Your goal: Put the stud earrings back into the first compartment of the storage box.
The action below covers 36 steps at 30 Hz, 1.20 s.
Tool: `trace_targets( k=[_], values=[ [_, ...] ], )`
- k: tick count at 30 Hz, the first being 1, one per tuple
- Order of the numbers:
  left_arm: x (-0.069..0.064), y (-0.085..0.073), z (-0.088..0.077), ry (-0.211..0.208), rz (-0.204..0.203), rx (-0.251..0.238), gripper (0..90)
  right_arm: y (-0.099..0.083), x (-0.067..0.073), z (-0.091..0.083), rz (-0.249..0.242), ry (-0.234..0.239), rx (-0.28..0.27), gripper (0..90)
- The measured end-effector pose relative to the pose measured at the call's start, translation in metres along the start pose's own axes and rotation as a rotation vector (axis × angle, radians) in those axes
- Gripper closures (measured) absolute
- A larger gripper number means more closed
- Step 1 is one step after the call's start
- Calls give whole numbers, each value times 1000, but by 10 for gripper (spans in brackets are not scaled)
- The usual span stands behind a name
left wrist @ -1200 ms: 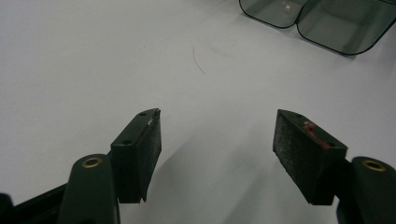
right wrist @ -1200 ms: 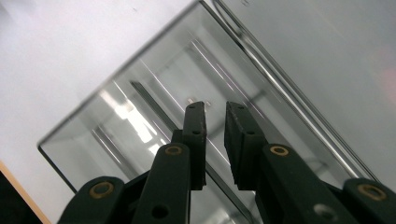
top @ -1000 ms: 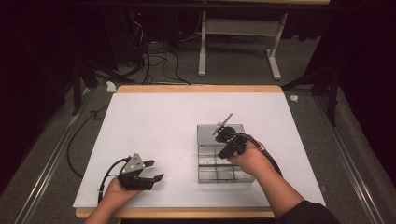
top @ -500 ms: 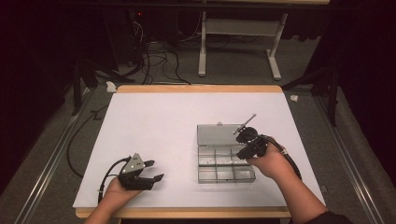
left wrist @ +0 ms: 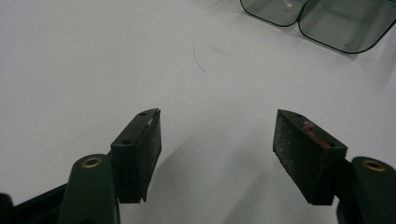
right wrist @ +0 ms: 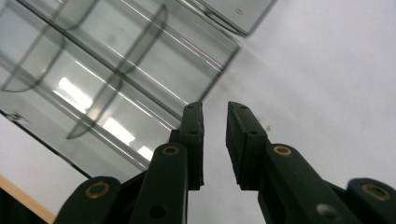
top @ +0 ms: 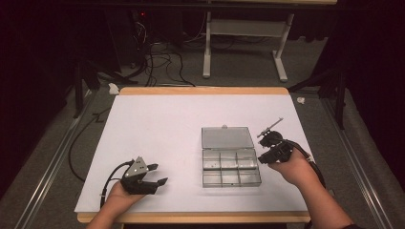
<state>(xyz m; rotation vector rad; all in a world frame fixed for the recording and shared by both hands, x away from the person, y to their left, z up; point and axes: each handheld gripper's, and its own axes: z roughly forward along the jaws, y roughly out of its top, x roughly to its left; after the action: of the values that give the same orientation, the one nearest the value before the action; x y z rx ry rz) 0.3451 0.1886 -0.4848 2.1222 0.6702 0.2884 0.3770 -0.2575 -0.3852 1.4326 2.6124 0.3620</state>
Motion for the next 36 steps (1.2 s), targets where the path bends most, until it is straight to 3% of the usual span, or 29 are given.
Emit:
trace_targets(
  k=[4, 12, 16, 24, 36],
  values=[
    [0, 0, 0, 0, -2, -1, 330, -6, -9, 1, 20, -22, 6, 773],
    [0, 0, 0, 0, -3, -2, 330, -12, -21, 8, 51, -19, 11, 745],
    [0, 0, 0, -2, -2, -2, 330, -11, -25, 13, 62, -33, 7, 743],
    [1, 0, 0, -4, -4, -2, 330, -6, -32, 31, 68, -9, 33, 790],
    [0, 0, 0, -5, -3, -2, 330, -2, -35, 52, 80, -11, 56, 794]
  ],
)
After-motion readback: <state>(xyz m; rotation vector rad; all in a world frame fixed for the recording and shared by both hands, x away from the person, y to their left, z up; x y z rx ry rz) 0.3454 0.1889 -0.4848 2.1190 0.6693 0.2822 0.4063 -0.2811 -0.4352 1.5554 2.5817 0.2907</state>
